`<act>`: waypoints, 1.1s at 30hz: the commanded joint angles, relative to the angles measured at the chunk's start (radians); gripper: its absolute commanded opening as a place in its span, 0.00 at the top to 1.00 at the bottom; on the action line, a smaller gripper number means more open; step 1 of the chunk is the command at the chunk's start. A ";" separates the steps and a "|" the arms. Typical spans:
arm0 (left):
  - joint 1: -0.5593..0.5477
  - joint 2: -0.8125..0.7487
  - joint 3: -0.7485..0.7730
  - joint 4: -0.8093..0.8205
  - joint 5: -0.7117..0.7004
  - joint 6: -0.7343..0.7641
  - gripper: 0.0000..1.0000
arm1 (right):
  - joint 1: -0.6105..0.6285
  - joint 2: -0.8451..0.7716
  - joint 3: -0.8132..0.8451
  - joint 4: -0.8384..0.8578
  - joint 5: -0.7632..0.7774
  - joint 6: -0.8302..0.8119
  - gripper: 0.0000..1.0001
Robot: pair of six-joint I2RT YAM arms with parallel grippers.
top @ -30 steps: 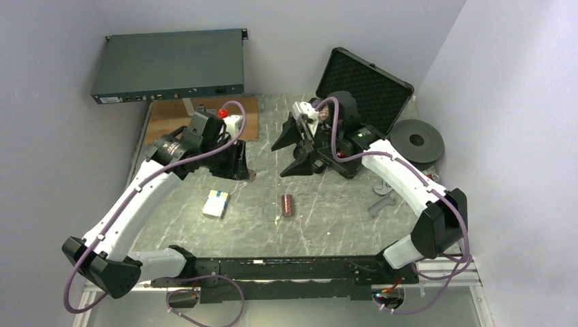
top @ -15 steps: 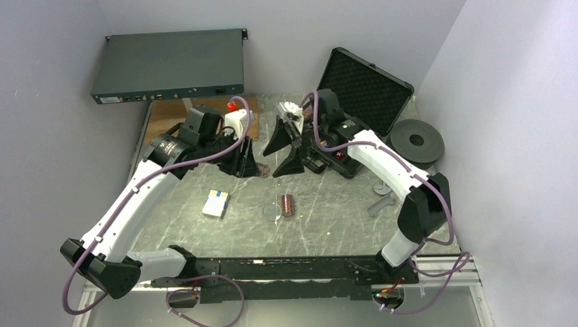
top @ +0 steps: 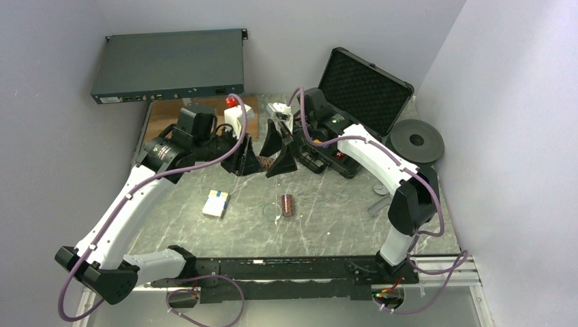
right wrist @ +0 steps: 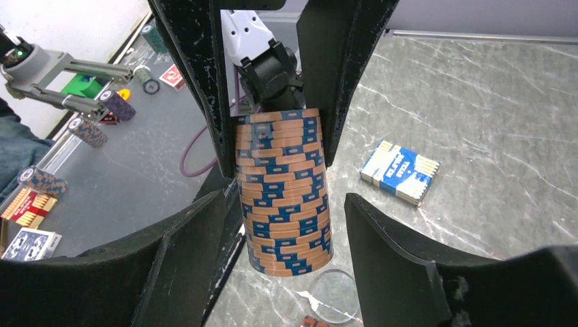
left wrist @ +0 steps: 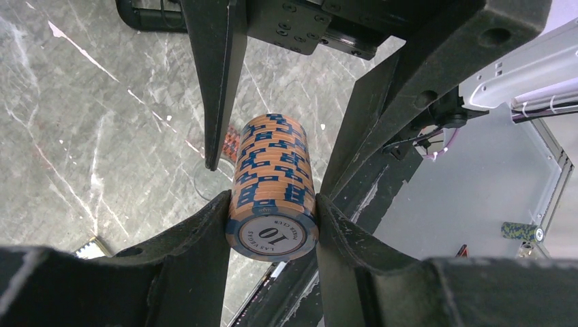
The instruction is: Pack up texas hold em set
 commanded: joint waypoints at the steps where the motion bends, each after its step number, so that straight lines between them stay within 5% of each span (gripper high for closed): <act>1: 0.000 -0.008 0.018 0.095 0.025 0.021 1.00 | 0.009 0.015 0.070 -0.067 -0.034 -0.069 0.33; 6: 0.000 -0.004 0.024 0.100 0.026 0.023 1.00 | 0.013 0.042 0.111 -0.144 -0.015 -0.120 0.43; 17: 0.000 -0.007 0.025 0.098 -0.006 0.029 1.00 | 0.023 0.078 0.176 -0.263 -0.005 -0.202 0.92; 20: 0.000 -0.019 0.011 0.106 -0.019 0.036 0.81 | 0.023 0.070 0.175 -0.259 0.002 -0.198 1.00; 22: 0.001 -0.029 0.004 0.102 -0.033 0.047 0.43 | 0.024 0.062 0.169 -0.247 0.007 -0.191 1.00; 25: 0.001 -0.048 -0.006 0.096 -0.083 0.061 0.07 | 0.023 0.044 0.143 -0.197 0.020 -0.148 1.00; 26: 0.001 -0.056 -0.010 0.095 -0.111 0.065 0.01 | 0.023 0.038 0.132 -0.177 0.028 -0.132 1.00; 33: 0.005 -0.099 -0.023 0.093 -0.354 0.083 0.00 | 0.017 0.022 0.095 -0.031 0.121 0.002 1.00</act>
